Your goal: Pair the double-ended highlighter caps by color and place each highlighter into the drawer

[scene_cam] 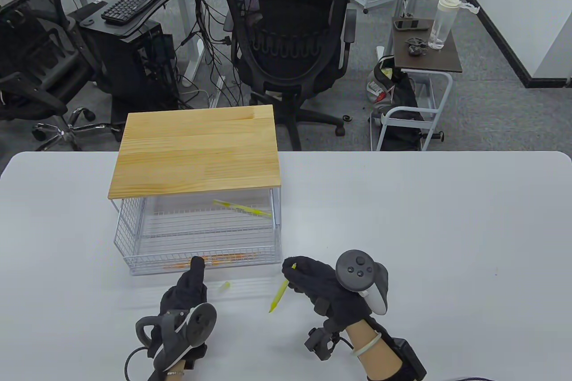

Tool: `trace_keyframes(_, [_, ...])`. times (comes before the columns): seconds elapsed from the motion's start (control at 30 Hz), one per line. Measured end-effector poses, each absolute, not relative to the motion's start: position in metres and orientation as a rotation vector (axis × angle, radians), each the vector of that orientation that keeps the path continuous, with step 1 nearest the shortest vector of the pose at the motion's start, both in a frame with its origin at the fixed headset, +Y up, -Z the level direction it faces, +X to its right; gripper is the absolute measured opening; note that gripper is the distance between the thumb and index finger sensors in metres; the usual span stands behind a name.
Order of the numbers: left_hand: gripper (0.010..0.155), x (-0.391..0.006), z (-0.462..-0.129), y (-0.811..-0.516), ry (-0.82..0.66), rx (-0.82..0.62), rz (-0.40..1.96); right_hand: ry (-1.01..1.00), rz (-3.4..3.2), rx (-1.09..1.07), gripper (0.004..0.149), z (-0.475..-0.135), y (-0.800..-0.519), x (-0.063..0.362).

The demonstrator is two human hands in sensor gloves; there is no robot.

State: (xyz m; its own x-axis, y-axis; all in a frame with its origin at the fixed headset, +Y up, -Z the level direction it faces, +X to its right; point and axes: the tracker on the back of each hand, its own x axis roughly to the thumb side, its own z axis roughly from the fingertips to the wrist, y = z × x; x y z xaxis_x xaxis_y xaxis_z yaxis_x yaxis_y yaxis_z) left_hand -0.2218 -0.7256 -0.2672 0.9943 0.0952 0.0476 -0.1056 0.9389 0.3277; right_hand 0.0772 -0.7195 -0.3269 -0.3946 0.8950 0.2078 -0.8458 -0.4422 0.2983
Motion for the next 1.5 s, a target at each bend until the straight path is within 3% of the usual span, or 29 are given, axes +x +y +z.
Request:
trace_keyframes(0.5, [0.05,-0.235,-0.267,-0.723,-0.108,0.335,0.605,0.155,1.756,0.448,0.044,-0.328,-0.727,0.078])
trace_keyframes(1.07, [0.048,-0.24,-0.267,-0.726,-0.189,0.363,0.788,0.036,1.635,0.606,0.043,-0.308,-0.717,0.058])
trace_keyframes(1.5, [0.048,-0.237,-0.267,-0.727,-0.23,0.352,0.763,-0.046,1.576,0.615,0.043,-0.304,-0.719,0.054])
